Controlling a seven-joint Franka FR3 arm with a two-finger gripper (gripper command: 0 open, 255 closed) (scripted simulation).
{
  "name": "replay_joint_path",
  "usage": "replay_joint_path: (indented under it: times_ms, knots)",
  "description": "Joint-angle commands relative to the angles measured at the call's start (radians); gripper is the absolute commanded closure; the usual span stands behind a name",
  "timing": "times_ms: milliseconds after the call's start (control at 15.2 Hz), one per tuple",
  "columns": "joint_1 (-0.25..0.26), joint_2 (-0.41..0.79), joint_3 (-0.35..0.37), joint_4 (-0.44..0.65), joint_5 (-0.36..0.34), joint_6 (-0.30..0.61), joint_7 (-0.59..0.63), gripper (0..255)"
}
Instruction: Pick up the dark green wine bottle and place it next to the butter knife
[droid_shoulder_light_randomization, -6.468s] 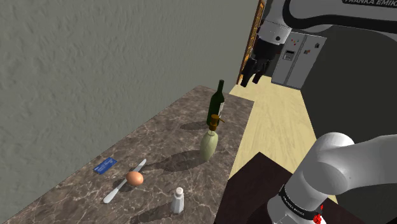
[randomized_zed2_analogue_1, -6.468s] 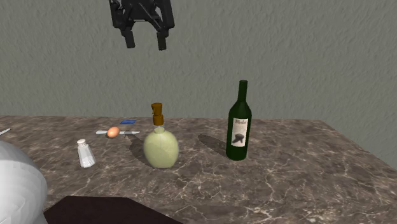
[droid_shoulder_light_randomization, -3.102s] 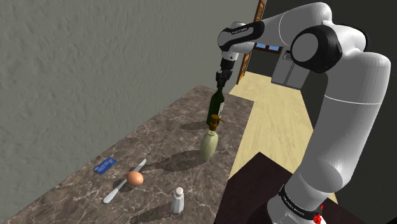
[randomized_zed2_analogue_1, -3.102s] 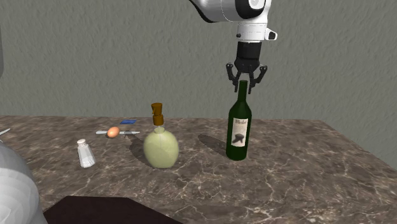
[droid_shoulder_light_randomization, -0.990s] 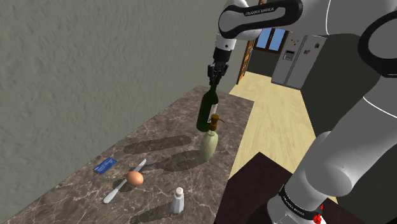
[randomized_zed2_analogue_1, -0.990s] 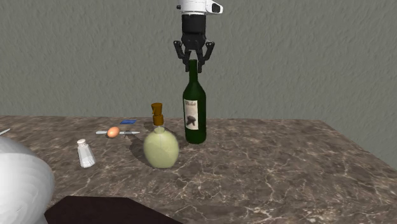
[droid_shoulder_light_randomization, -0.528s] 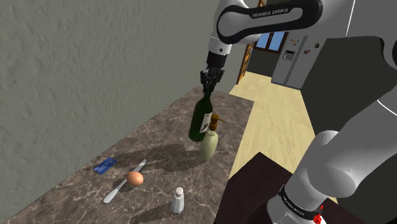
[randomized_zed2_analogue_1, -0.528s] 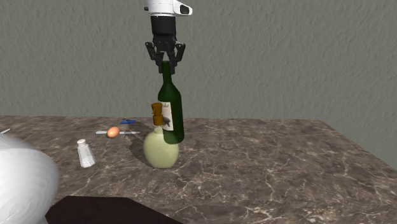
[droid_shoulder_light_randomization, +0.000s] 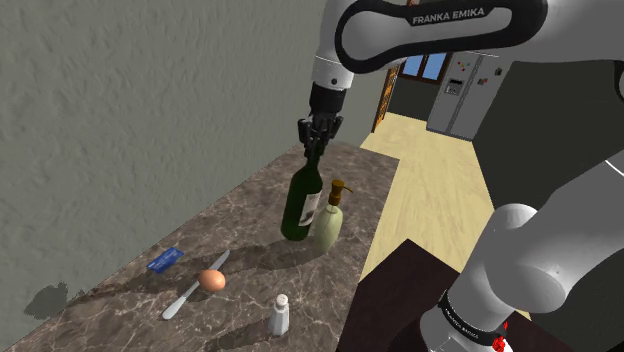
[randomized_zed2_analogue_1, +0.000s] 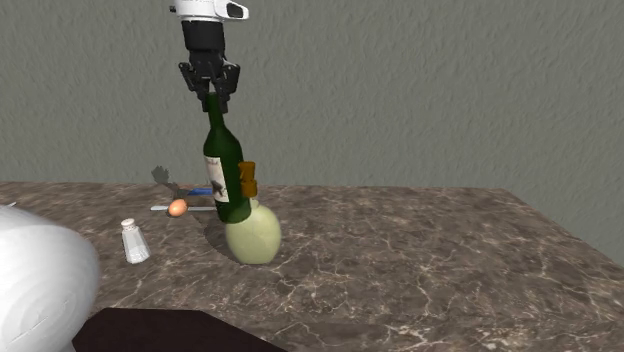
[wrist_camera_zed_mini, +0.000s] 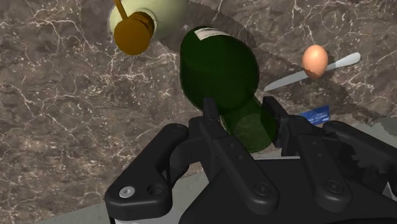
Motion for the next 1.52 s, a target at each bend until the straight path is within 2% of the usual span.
replay_joint_path:
  times_ms: [0,594,1452]
  knots:
    - [0.020,-0.008,0.035,-0.011,0.010,0.005,0.052,255]
    - [0.101,0.000,0.186,0.006,0.048,0.007,0.267,255]
    - [0.104,0.028,0.198,-0.136,0.051,0.177,0.267,255]
